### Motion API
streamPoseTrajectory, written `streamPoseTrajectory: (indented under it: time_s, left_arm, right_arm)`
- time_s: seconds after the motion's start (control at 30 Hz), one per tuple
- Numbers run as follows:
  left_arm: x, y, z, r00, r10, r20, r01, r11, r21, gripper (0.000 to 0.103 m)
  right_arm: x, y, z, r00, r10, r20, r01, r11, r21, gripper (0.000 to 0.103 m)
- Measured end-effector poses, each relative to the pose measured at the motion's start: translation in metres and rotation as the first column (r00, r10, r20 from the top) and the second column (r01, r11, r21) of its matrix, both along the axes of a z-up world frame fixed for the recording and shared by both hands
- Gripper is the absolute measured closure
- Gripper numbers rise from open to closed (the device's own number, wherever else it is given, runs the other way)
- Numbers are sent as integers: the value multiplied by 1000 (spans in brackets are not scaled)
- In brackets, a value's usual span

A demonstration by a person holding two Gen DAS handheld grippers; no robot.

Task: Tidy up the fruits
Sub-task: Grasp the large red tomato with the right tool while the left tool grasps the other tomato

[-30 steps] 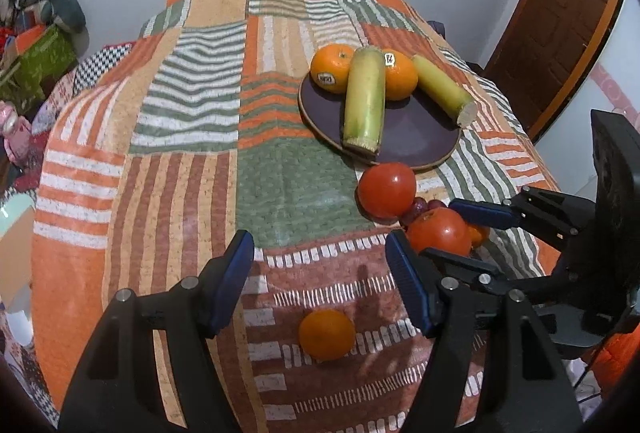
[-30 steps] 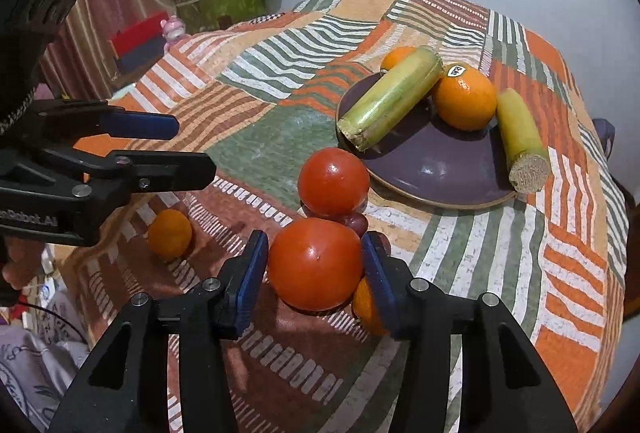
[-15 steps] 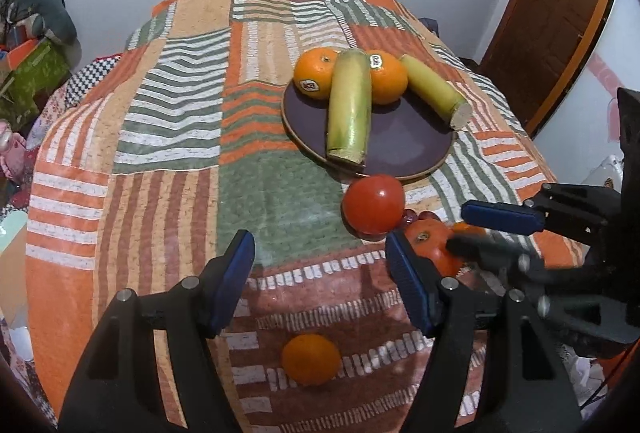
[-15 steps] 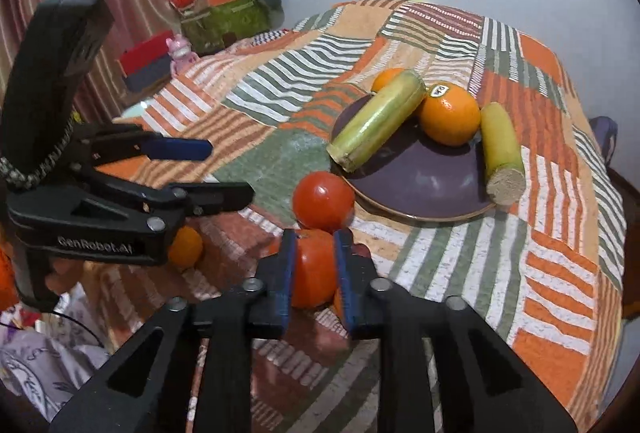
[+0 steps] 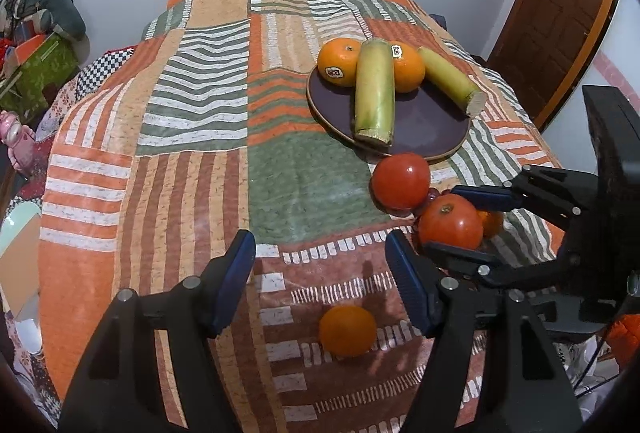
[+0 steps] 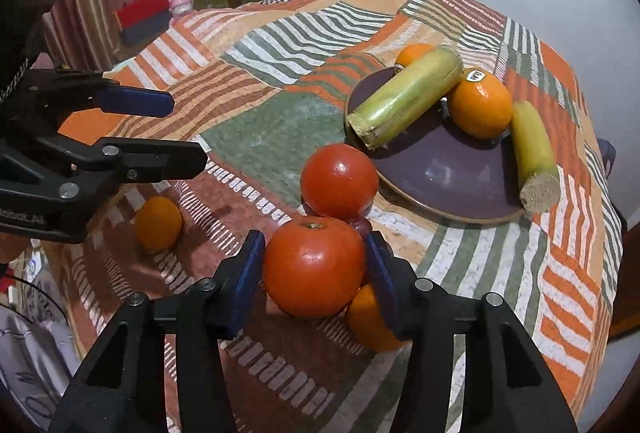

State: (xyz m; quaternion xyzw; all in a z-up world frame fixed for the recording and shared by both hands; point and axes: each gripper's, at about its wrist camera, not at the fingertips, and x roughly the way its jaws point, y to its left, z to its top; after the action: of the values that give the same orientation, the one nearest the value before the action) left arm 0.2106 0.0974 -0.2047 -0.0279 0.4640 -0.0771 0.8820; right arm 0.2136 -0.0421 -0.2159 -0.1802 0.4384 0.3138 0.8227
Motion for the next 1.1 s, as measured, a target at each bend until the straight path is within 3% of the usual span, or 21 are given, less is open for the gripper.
streamPoseTrajectory:
  time_s: [0.2, 0.53, 0.8, 0.93, 1.1]
  left_arm:
    - [5, -7, -1, 1000, -27, -13, 27, 1000, -4, 35]
    - [27, -37, -9, 995, -87, -53, 85, 996, -24, 35]
    - [56, -63, -22, 992, -98, -84, 96, 995, -25, 35]
    - [64, -67, -26, 993, -82, -85, 81, 997, -16, 45]
    - [73, -73, -31, 994, -73, -84, 73, 997, -1, 47]
  right_arm:
    - [0, -11, 8, 999, -11, -30, 13, 998, 57, 56]
    - [-5, -45, 41, 996, -80, 46, 73, 989, 130, 56]
    - [3, -77, 46, 988, -142, 63, 132, 980, 146, 56]
    - [8, -89, 44, 986, -159, 47, 149, 975, 163, 56]
    - [11, -95, 35, 986, -165, 26, 158, 972, 174, 56]
